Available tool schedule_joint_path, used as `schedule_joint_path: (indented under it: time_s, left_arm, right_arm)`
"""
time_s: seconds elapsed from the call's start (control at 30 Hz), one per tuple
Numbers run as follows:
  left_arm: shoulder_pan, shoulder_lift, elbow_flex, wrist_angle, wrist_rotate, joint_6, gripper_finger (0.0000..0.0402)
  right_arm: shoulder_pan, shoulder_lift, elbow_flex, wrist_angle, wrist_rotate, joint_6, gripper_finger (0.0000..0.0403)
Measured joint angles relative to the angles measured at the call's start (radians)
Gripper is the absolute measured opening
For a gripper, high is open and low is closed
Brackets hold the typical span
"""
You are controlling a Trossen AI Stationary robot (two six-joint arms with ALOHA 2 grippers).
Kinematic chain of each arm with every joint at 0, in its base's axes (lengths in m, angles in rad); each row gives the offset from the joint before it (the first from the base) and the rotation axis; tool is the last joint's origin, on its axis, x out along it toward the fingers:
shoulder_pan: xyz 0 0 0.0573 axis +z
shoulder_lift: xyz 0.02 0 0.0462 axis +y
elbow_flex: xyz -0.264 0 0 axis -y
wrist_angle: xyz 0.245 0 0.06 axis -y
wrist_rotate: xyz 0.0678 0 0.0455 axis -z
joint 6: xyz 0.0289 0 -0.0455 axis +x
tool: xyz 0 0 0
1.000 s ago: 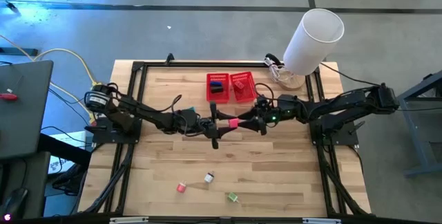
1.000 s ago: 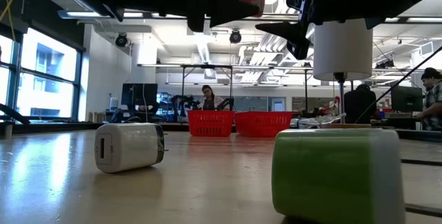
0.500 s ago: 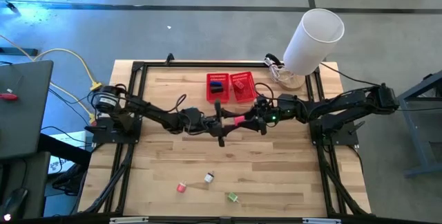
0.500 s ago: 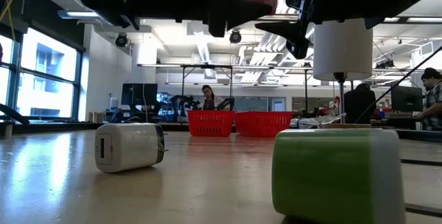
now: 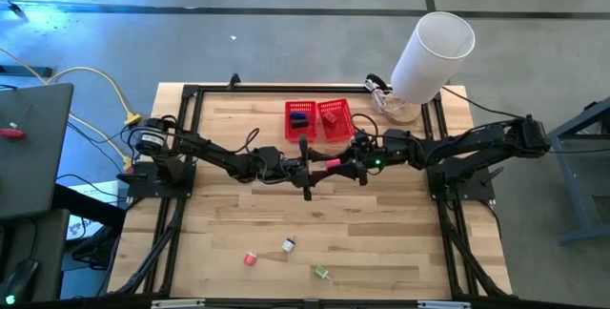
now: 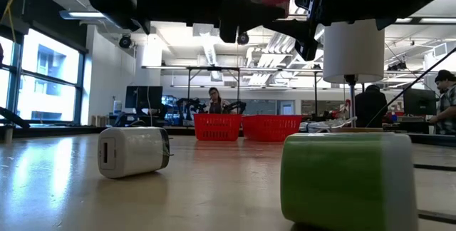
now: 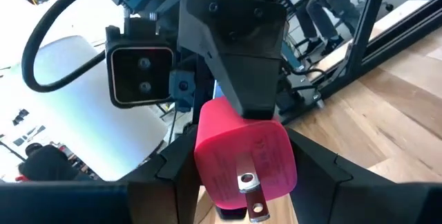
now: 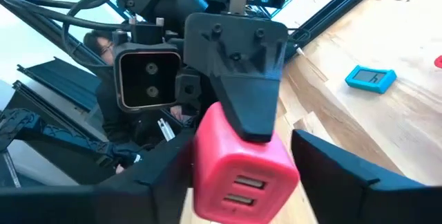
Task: Pick & Place Office items
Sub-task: Put the pink charger adapter into the right red bin
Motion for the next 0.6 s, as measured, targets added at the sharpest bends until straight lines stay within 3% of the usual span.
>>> schedule_joint_path:
  time_s: [0.17,0.37,0.6]
  left_arm:
    - [0.0,0.0,0.0,-0.007,-0.001,0.011,0.0159]
    - [0.0,0.0,0.0,-0.014,-0.008,0.011,0.0159]
    - [0.0,0.0,0.0,-0.015,-0.004,-0.003,0.023]
  right_arm:
    - [-0.011,0.0,0.0,0.0,-0.007,-0.019,0.0161]
    - [-0.013,0.0,-0.001,-0.002,-0.009,-0.046,0.0159]
    - [-0.013,0.0,-0.001,-0.018,0.002,-0.096,0.0147]
